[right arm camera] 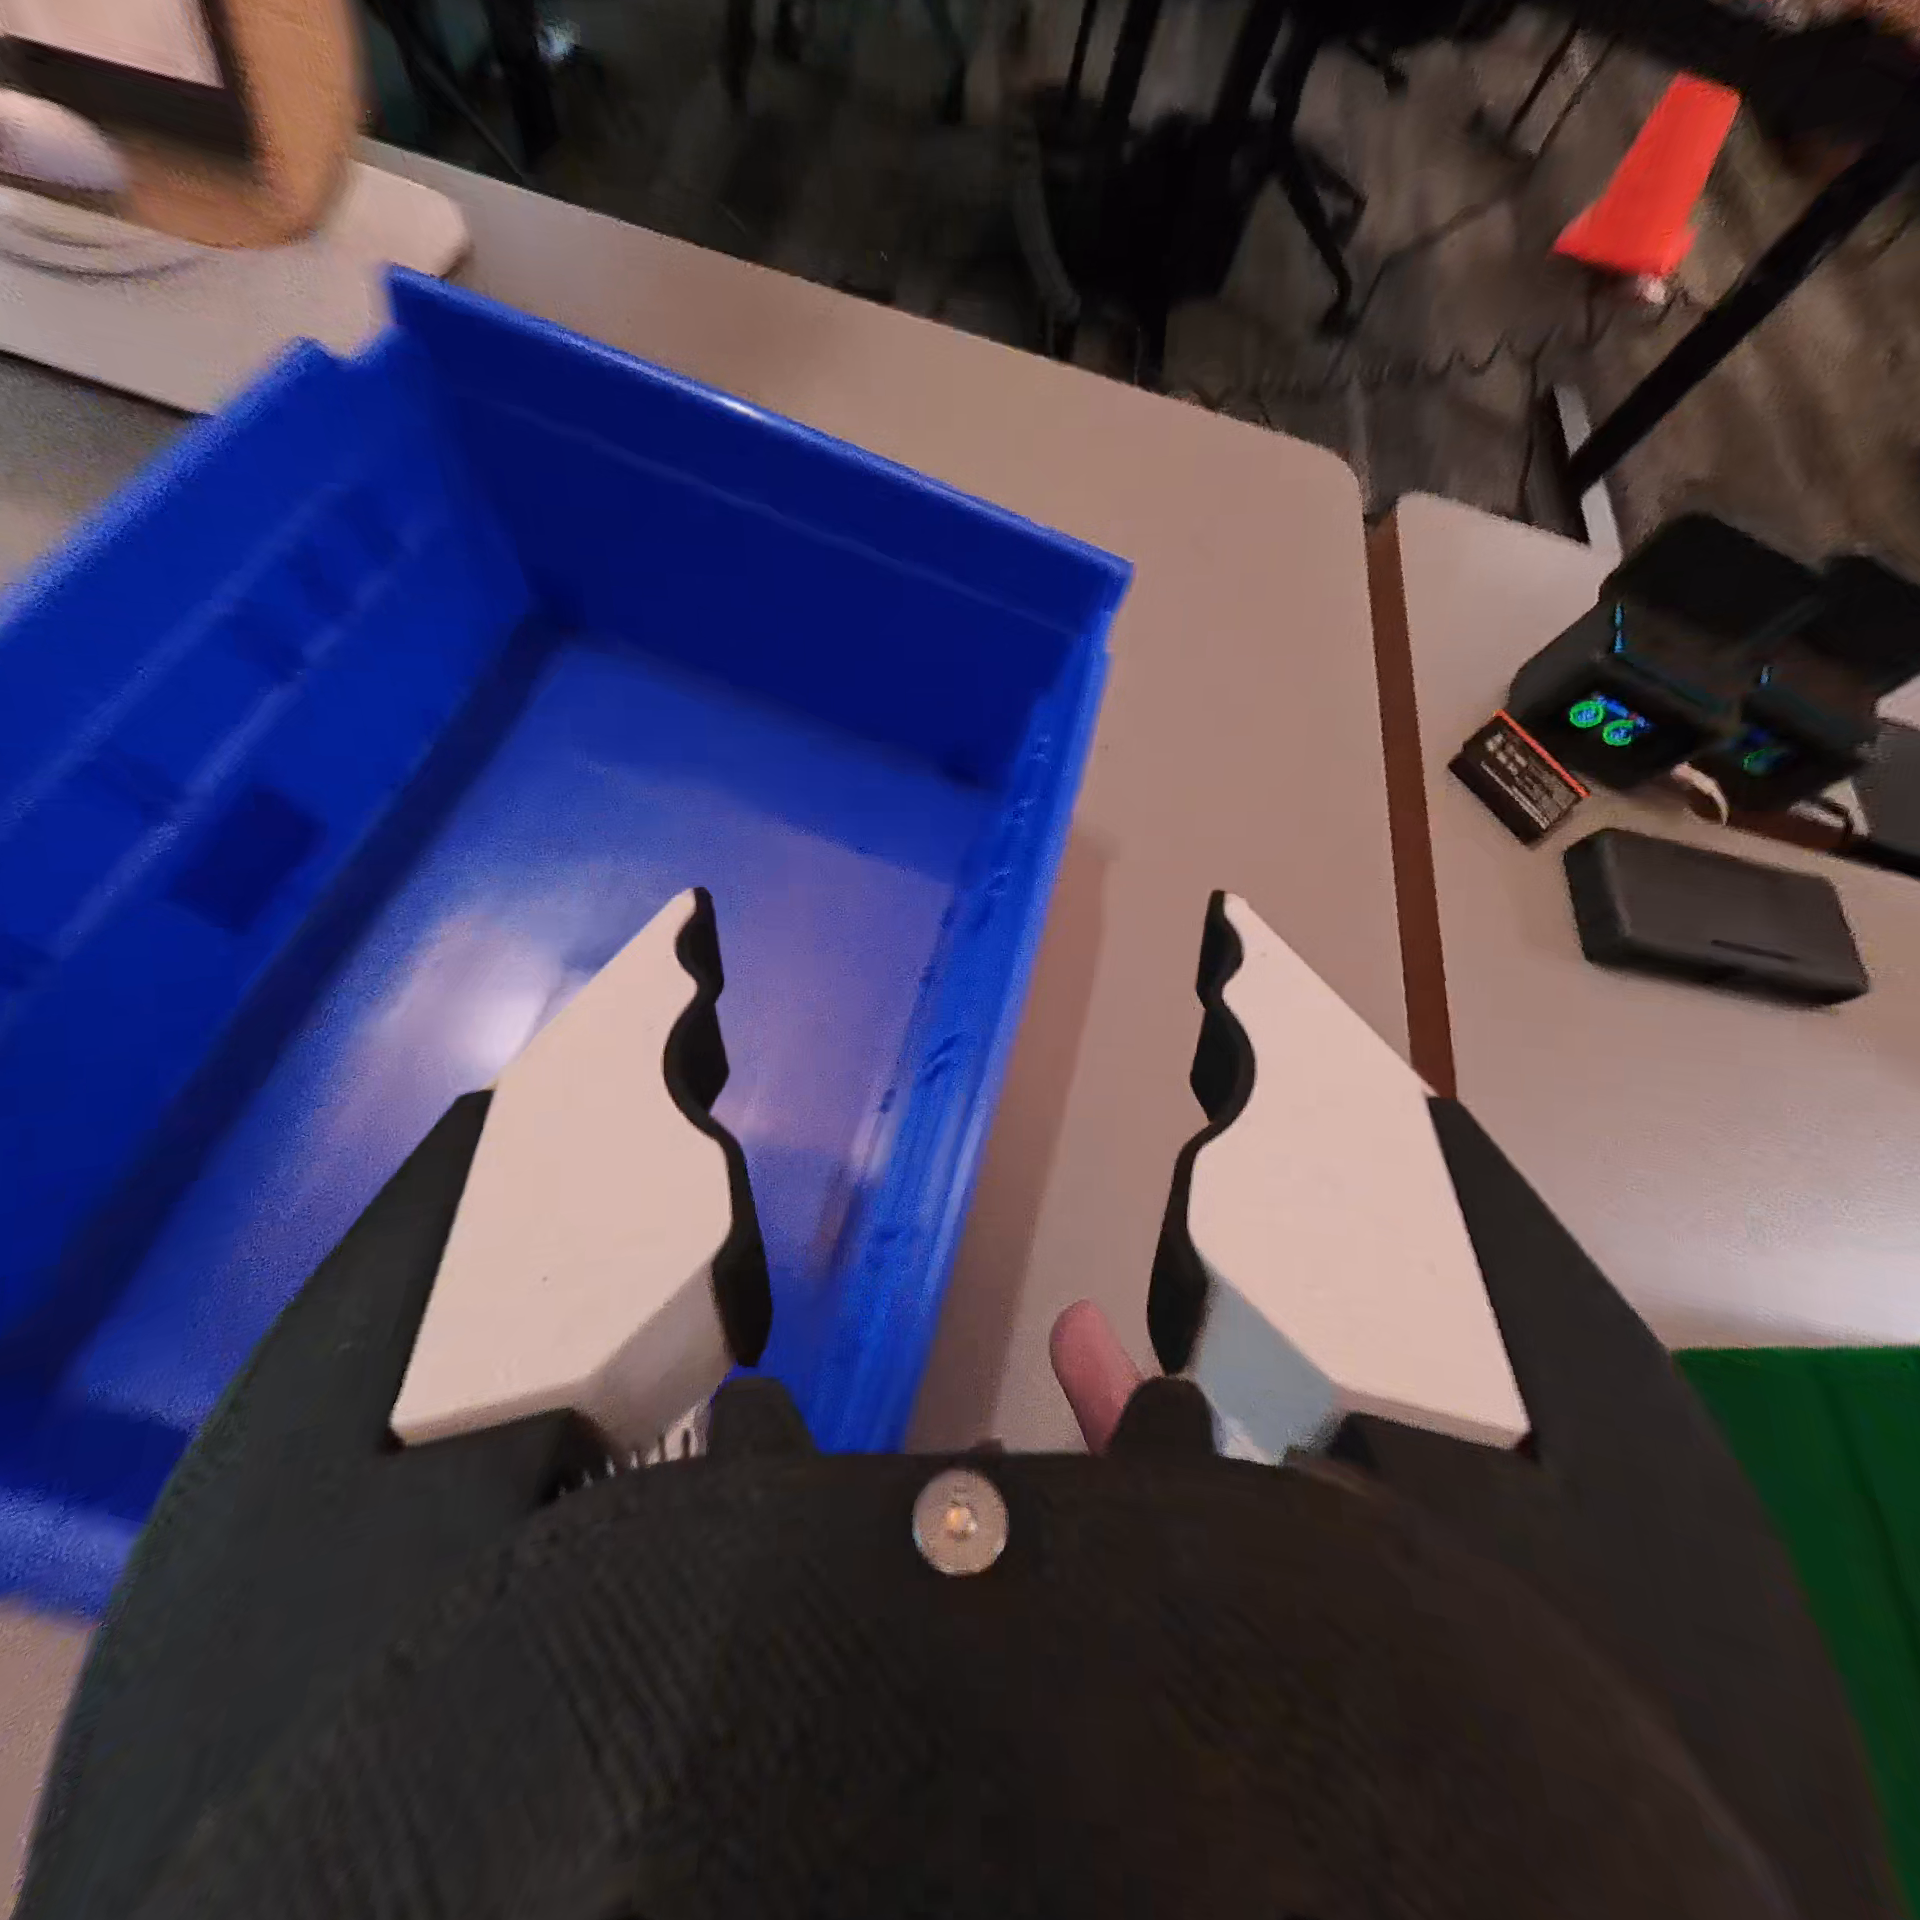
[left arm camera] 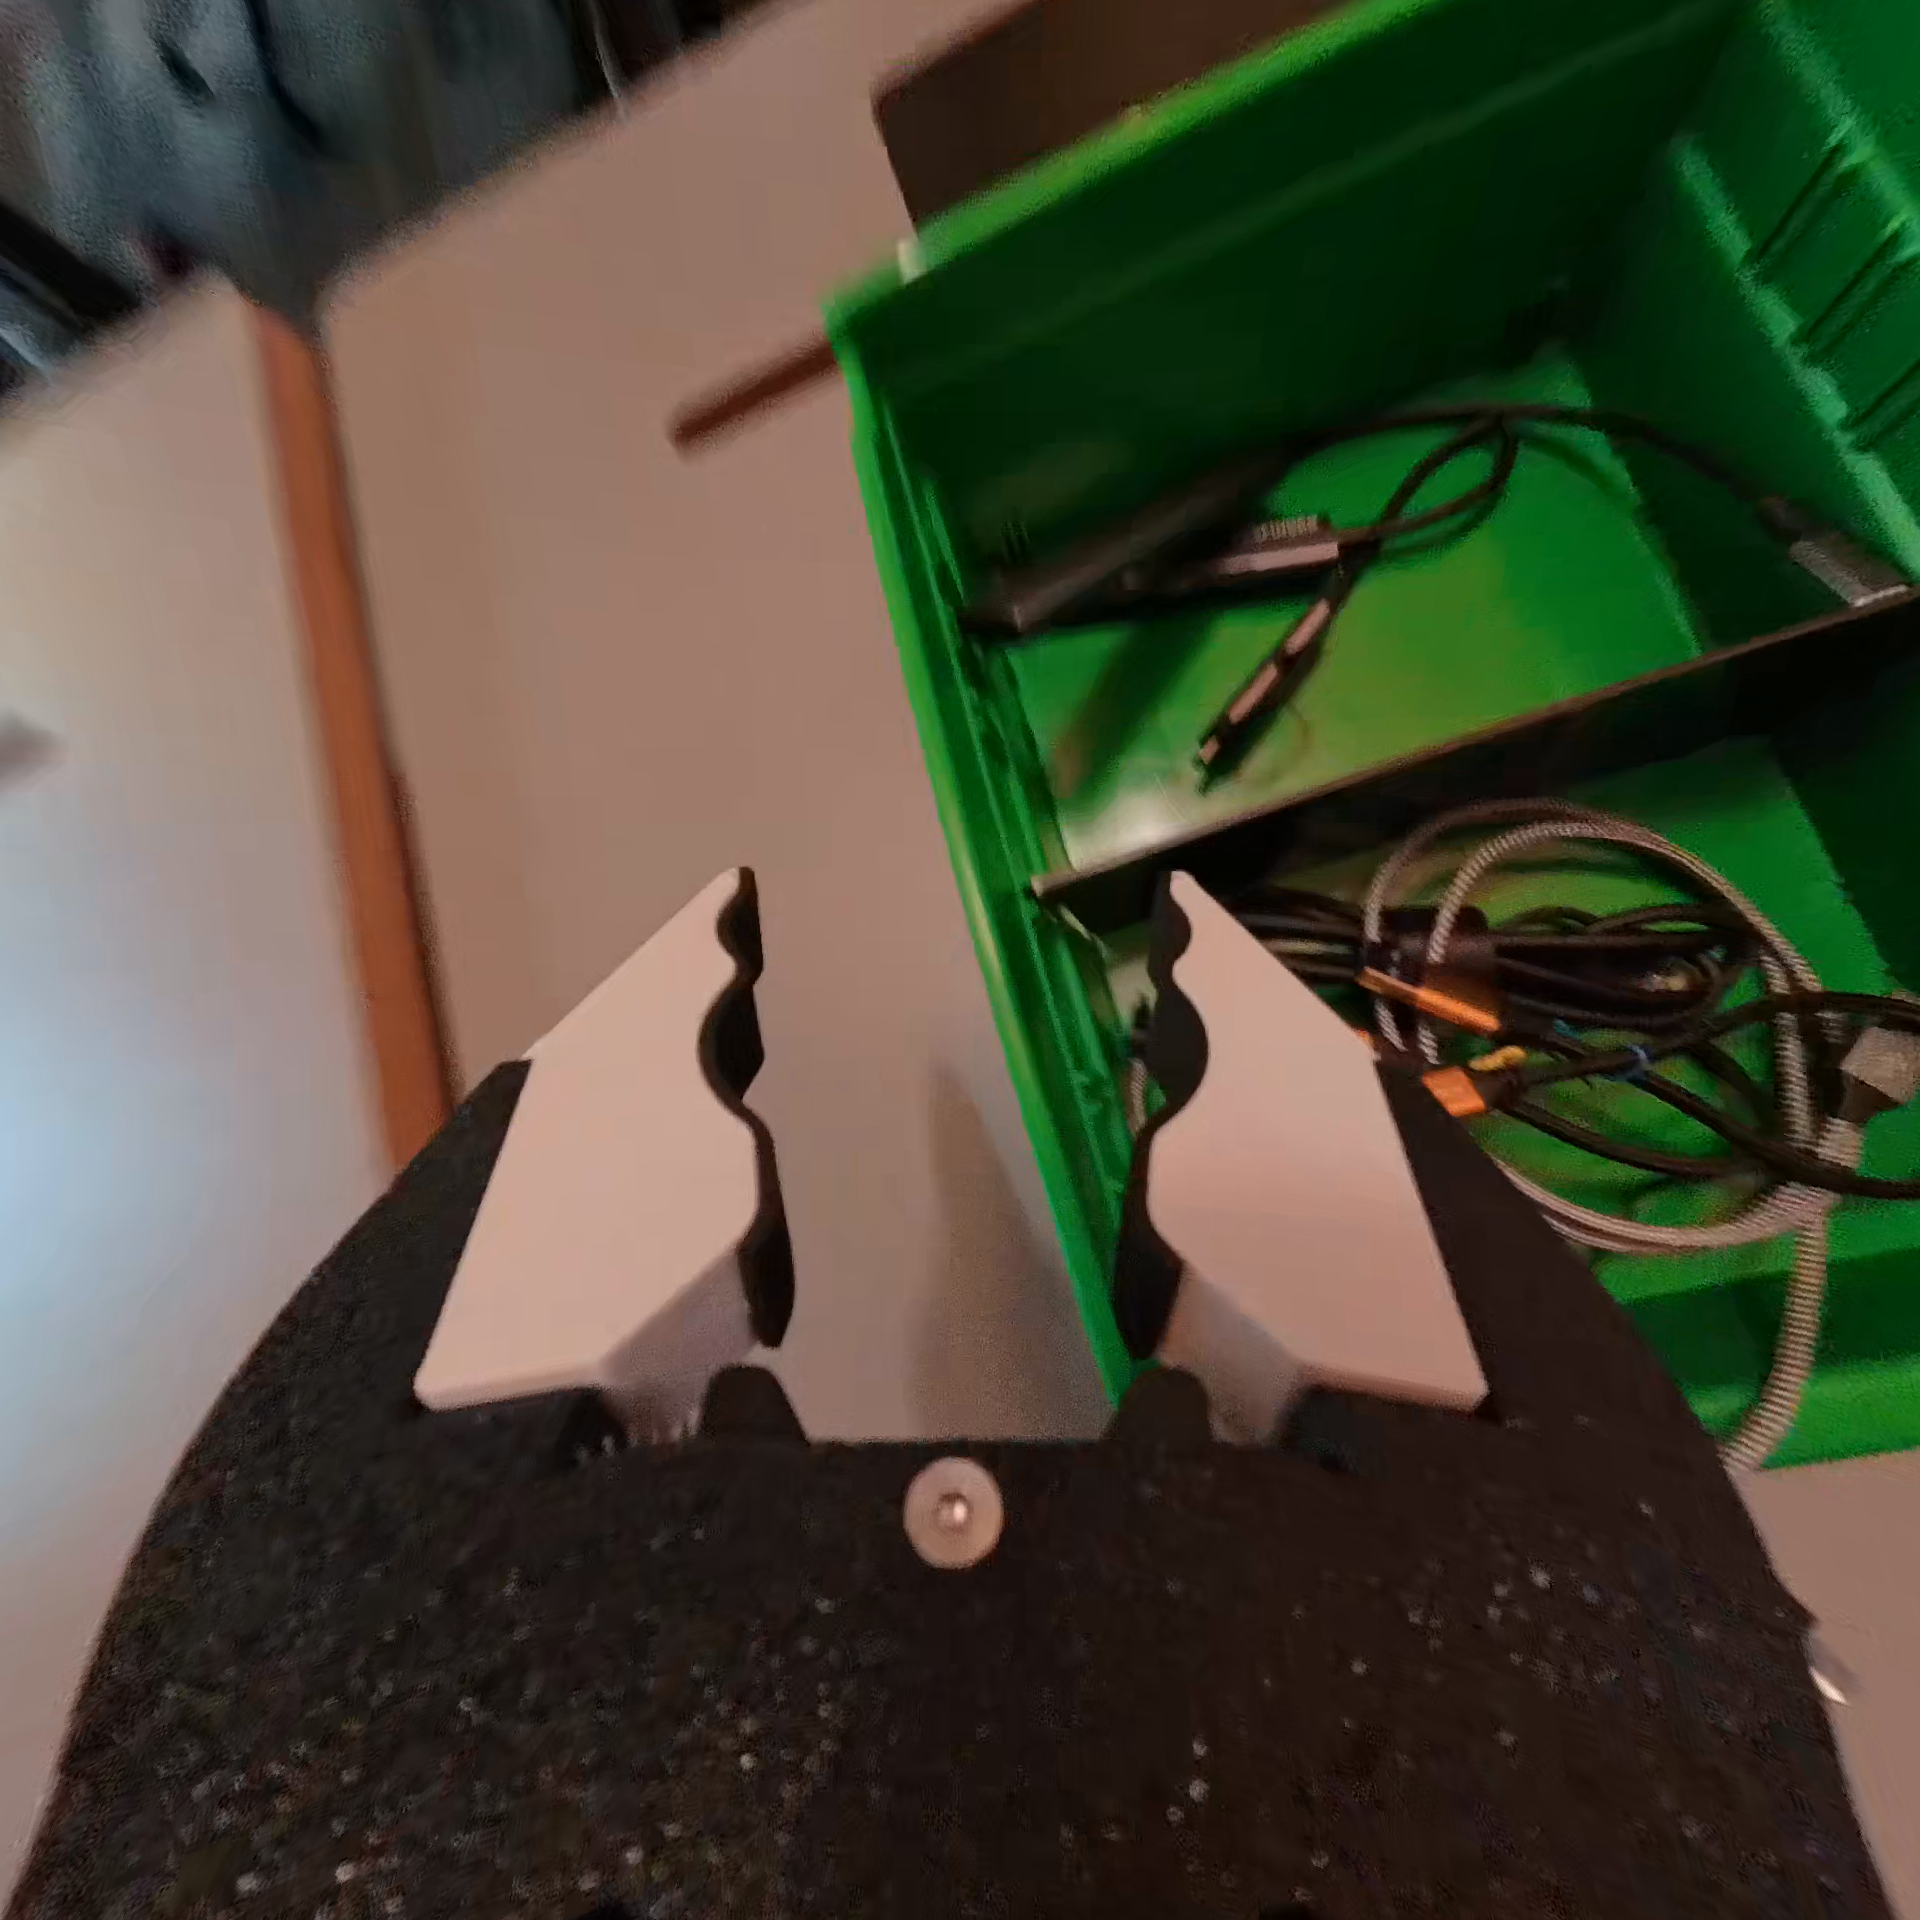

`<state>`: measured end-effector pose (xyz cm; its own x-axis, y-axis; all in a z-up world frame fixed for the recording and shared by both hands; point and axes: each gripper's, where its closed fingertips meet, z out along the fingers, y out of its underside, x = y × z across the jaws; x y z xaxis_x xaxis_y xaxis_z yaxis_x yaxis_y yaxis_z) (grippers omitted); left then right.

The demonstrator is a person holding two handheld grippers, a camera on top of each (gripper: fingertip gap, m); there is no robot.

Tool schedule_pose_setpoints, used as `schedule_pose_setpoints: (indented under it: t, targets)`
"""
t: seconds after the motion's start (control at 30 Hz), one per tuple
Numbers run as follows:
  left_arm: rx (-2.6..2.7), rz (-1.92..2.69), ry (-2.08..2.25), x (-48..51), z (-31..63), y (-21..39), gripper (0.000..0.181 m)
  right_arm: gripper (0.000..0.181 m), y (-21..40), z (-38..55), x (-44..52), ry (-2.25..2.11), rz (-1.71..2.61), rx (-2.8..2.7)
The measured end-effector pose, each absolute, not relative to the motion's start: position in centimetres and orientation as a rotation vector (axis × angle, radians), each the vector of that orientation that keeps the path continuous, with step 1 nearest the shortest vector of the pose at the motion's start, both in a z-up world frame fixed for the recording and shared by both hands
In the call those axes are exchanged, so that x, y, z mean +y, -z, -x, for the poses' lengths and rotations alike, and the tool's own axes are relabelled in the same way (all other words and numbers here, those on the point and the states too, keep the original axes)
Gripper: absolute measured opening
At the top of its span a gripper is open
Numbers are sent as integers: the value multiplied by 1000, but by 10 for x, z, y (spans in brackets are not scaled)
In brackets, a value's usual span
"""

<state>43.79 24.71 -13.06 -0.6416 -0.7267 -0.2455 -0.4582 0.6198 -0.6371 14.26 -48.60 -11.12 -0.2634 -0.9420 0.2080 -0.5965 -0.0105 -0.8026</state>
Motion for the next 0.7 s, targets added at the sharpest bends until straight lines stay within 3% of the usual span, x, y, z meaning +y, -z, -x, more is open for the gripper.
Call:
schedule_pose_setpoints:
  t: [0.03,0.17,0.37,0.53,0.7]
  targets:
    - [2315,824,704,243,-443,113,70,90,105,-138,-468,1189,1623,1838]
    - [2297,384,521,203,-464,88,66,90,100,-138,-360,1134,1754,1551]
    - [2426,-76,34,183,-486,156,57,81,106,-149,-232,1081,1755,1224]
    - [2367,-128,-231,196,-501,180,16,83,114,-147,-210,1079,1846,1165]
    - [2267,-159,-137,193,-501,171,11,82,116,-145,-214,1007,1787,1203]
